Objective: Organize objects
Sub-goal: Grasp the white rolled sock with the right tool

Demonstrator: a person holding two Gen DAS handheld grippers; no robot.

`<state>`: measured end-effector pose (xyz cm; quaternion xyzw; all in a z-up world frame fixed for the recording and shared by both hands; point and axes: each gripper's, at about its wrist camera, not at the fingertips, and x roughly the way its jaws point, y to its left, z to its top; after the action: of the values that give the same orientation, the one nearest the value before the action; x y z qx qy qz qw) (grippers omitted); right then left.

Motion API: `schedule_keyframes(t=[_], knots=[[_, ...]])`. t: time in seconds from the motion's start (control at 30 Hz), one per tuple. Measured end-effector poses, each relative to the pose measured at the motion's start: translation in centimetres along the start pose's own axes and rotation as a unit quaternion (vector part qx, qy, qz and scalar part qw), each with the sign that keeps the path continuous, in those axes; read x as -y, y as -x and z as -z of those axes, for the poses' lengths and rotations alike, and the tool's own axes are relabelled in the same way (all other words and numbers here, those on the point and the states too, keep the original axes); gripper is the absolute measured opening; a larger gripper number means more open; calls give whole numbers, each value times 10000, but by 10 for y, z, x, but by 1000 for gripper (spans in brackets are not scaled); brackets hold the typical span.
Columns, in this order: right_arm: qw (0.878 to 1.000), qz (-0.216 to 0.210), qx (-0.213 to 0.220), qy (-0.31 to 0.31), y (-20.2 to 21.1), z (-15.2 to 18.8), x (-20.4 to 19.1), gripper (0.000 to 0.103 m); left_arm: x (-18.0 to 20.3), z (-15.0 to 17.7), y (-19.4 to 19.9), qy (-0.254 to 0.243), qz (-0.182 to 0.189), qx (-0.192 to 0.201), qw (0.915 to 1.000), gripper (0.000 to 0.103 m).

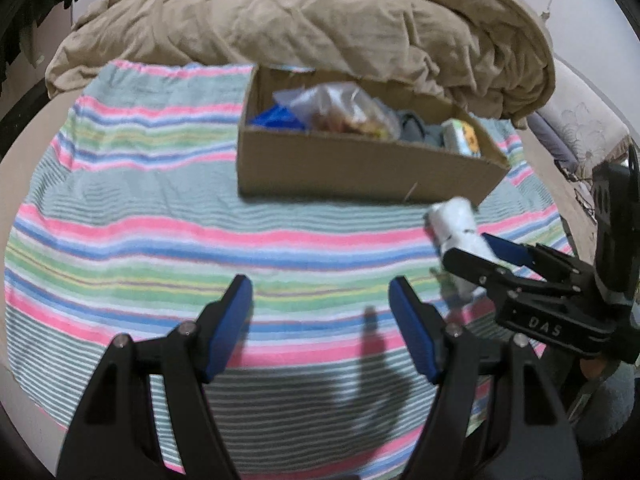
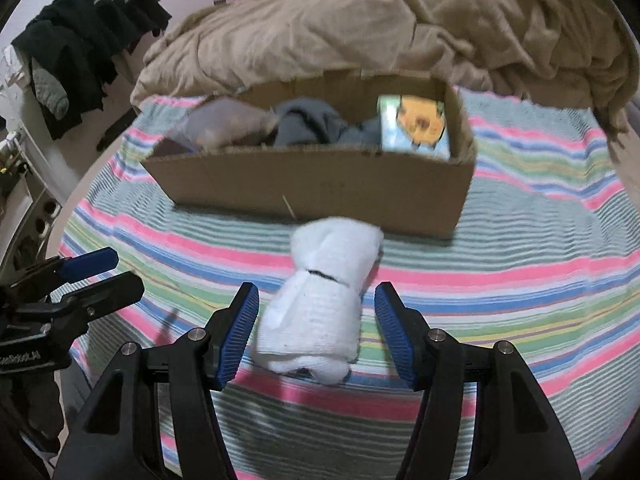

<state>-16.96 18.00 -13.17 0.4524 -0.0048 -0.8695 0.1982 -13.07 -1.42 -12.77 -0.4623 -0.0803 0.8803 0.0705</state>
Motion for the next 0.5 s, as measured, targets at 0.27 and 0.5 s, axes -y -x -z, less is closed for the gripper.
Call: schedule_keyframes(t=[0.27,0.5], knots=[[9998,-122,-59,135,-5,6,-3,42,-1,6,-3,39,26,-73,10000,72],[9995,-127,152,231,20,3,-8,41,4,-1,18,3,97,130,9999,72]])
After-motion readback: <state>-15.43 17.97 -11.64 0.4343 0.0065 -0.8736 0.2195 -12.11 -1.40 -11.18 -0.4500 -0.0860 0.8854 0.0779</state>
